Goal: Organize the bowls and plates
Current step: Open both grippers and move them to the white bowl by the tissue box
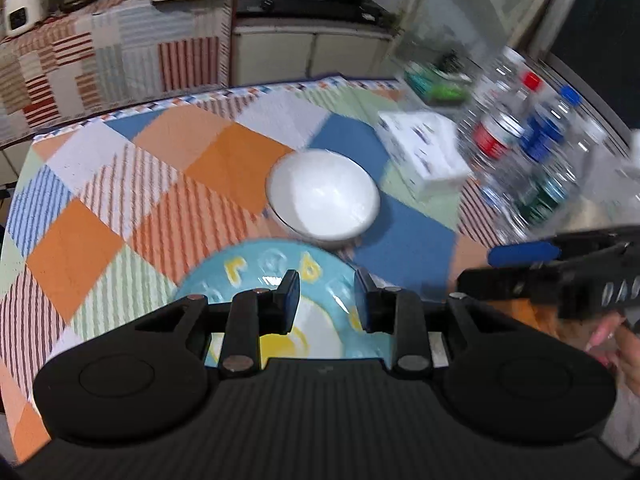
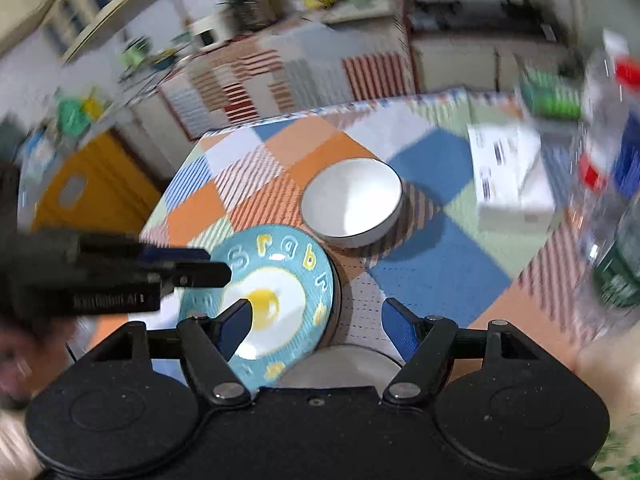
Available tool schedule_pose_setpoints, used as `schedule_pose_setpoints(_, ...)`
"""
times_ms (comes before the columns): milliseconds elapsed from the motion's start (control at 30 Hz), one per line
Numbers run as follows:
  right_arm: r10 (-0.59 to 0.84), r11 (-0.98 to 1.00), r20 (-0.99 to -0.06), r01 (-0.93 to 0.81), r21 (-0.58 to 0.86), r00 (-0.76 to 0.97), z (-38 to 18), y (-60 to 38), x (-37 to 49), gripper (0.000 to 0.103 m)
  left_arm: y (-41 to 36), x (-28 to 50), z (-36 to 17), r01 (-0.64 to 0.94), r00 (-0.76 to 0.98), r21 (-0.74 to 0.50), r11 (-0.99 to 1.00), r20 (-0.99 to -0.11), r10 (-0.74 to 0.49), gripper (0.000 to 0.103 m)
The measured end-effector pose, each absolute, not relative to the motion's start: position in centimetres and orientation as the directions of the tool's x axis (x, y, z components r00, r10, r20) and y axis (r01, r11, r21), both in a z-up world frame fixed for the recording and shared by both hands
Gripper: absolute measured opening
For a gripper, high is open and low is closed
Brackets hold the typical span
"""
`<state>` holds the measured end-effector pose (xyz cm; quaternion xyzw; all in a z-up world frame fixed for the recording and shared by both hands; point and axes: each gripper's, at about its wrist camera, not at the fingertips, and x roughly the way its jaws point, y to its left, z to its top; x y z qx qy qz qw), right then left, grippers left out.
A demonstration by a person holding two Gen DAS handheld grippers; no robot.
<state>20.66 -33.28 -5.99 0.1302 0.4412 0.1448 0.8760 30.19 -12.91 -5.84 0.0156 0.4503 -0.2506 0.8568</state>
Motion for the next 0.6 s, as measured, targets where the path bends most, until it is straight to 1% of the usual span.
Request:
schedule_pose_setpoints(133, 0.385, 0.884, -0.731, 0.003, 0.468, 0.564, -7.6, -35.2, 24.4, 0.071, -12.9, 33.4, -7.5, 0.422, 0.466, -0.19, 0.886, -0.793, -0.392, 0.029)
schedule_pose_setpoints(167, 0.383, 0.874, -0.73, 0.033, 0.484, 0.566, -8.1, -35.6, 25.3, 0.071, -13.0, 34.4, -8.0, 0.418, 0.459, -0.197, 0.887, -0.797, -0.393, 0.031)
schedule_pose_setpoints(233, 0.387, 0.854, -0.729, 0.079, 0.514, 0.564, -9.2, -36.1, 27.1, 0.067, -13.0, 35.9, -9.0, 0.407, 0.44, -0.216, 0.888, -0.805, -0.398, 0.034)
schedule_pose_setpoints(333, 0.381, 0.84, -0.733, 0.121, 0.53, 0.564, -10.8, -36.2, 29.2, 0.062, -13.0, 38.3, -10.6, 0.348, 0.391, -0.303, 0.887, -0.813, -0.431, 0.034)
schedule_pose_setpoints(400, 0.37, 0.83, -0.728, 0.147, 0.538, 0.576, -11.9, -36.1, 29.8, 0.06, -13.4, 39.4, -11.2, 0.328, 0.384, -0.326, 0.886, -0.811, -0.441, 0.034)
schedule_pose_setpoints(500, 0.392, 0.781, -0.712, 0.199, 0.592, 0.583, -13.8, -36.3, 30.2, 0.057, -14.3, 40.5, -12.1, 0.302, 0.405, -0.309, 0.902, -0.814, -0.415, 0.034)
schedule_pose_setpoints(567, 0.371, 0.786, -0.727, 0.221, 0.577, 0.578, -14.7, -36.1, 30.8, 0.053, -14.6, 41.1, -13.0, 0.265, 0.414, -0.299, 0.917, -0.824, -0.388, 0.034)
schedule_pose_setpoints(600, 0.358, 0.794, -0.738, 0.229, 0.563, 0.572, -15.1, -35.9, 31.2, 0.048, -14.7, 41.4, -13.4, 0.252, 0.414, -0.297, 0.921, -0.827, -0.379, 0.034)
